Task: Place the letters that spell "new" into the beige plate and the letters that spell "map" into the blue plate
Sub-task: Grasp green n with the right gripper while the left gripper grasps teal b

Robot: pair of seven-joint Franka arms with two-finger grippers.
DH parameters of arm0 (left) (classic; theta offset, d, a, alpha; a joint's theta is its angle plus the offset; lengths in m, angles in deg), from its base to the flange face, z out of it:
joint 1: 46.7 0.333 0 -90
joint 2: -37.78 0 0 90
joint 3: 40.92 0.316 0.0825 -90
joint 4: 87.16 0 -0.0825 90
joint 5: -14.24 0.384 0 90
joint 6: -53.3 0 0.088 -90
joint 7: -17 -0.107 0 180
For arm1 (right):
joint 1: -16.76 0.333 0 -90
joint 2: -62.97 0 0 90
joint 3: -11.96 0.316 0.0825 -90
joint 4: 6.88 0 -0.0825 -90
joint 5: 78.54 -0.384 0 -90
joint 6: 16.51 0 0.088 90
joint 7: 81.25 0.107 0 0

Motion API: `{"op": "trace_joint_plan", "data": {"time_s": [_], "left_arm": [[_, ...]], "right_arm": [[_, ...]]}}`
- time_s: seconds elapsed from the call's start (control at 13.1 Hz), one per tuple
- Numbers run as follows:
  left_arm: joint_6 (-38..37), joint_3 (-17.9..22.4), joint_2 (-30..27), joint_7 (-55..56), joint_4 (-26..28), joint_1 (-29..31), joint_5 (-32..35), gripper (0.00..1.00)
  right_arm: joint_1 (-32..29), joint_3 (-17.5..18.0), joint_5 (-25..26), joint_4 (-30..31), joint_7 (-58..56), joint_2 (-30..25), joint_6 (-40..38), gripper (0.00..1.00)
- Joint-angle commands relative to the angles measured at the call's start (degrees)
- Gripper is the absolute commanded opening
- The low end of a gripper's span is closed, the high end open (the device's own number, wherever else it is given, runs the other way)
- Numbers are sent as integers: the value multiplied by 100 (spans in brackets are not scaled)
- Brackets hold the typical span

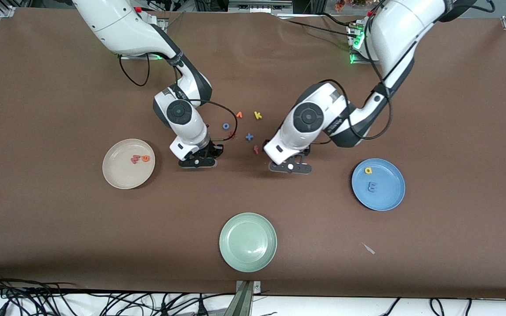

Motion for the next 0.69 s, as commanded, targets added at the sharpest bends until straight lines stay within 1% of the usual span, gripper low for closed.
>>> {"op": "trace_joint_plan", "data": {"time_s": [0.0,0.15,0.31,0.46,0.54,0.61], "left_arm": [[494,37,56,-72,345,-126,259,94],[776,55,56,-54,688,-197,286,93],[1083,72,73,-46,935,-293,652,91],[1120,73,240,-2,962,-311,1084,90],[1120,73,293,7,953,-328,1181,88],[1129,73,337,7,945,-329,1321,86]], "right_arm": [[17,-206,102,-16,-361,-131,-150,10],[-79,-460,-12,-7,-1203,-578,-912,10],[-499,-488,-21,177,-2039,-1105,-1555,10],[-947,-497,-21,589,-2847,-1580,-1776,10],[-1211,-514,-21,800,-3269,-1722,-1821,11],[-1361,-610,-21,1037,-3769,-1845,-1769,12]]}}
